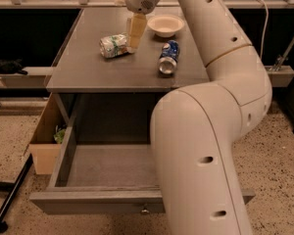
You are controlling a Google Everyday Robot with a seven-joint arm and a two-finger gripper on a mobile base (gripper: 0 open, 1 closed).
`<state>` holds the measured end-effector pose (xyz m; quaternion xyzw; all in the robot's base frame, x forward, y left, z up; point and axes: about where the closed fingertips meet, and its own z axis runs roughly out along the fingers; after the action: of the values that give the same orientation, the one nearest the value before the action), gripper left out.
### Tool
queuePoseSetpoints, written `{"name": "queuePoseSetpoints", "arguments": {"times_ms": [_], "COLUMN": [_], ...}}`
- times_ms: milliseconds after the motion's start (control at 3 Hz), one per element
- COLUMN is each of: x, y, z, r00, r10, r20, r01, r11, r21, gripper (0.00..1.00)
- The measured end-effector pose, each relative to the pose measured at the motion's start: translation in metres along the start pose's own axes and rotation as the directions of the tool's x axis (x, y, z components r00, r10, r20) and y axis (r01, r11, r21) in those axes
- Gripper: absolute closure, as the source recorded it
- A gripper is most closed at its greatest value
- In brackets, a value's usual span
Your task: Place 7up can into top drawer
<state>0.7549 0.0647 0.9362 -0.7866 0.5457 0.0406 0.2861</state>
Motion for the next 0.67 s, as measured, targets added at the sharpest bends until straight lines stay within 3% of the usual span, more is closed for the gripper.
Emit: {"name": "queuePoseSetpoints", "arguments": {"times_ms": [333, 667], "x": [0.0, 0.032], "y": [-0.003, -0.001], "z": [0.008, 0.044], "r00": [1.0, 0.996], "r10": [0.009, 0.081], "r20": [-0.004, -0.041], "r01": [-0.009, -0.083], "r11": [1.0, 0.9959], "r21": [-0.001, -0.037], "gripper": [0.0, 0.0]}}
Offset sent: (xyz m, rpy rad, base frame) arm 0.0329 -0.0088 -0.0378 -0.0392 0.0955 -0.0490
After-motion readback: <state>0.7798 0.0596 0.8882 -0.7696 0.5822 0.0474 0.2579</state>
